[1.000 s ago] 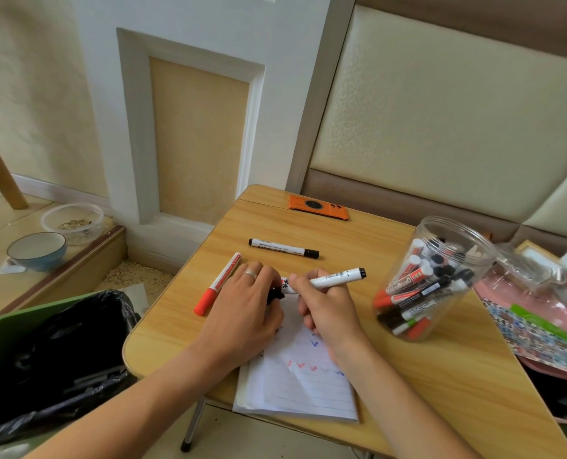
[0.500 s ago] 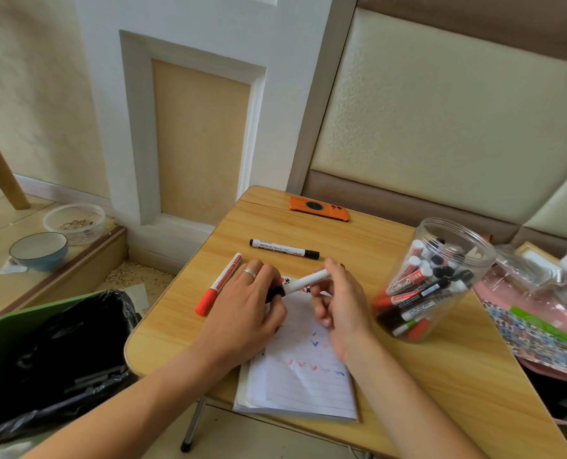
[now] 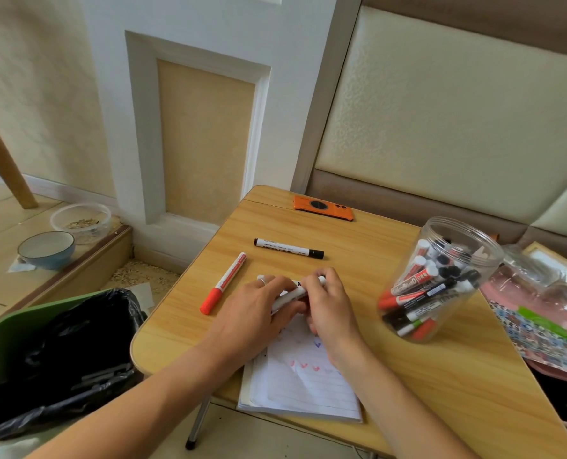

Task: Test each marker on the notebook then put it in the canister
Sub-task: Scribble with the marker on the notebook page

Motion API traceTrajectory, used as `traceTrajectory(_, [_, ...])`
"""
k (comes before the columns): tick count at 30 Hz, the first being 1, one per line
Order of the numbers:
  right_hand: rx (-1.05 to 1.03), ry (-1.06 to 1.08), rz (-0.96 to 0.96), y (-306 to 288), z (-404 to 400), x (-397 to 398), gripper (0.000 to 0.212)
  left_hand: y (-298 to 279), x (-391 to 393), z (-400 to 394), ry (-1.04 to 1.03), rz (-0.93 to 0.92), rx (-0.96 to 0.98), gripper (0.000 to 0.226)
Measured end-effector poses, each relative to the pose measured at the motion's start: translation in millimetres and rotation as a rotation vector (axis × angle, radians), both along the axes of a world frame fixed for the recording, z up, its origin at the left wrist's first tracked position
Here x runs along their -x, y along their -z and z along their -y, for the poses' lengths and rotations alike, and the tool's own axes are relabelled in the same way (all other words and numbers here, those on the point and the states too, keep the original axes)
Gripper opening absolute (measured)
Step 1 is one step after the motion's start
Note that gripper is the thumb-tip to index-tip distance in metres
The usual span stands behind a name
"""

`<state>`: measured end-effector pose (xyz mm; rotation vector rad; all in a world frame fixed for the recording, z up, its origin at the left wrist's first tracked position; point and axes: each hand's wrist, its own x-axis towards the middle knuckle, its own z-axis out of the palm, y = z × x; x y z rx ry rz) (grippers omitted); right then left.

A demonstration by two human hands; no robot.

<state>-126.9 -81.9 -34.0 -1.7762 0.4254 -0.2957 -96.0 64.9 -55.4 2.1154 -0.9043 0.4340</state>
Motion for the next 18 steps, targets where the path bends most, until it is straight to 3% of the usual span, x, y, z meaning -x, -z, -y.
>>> traceTrajectory(10, [0.047,-0.023,-0.010,-1.1,-1.9,1.4,0.008,-1.3,0.7,-1.3,0.030,0.001,-0.026,0.011])
traceTrajectory(18, [0.017,-0.042,0.012,-2.4,-2.3,2.9,0.010,-2.0,3.1,-1.8,-0.001,0.023,-0.026,0.015])
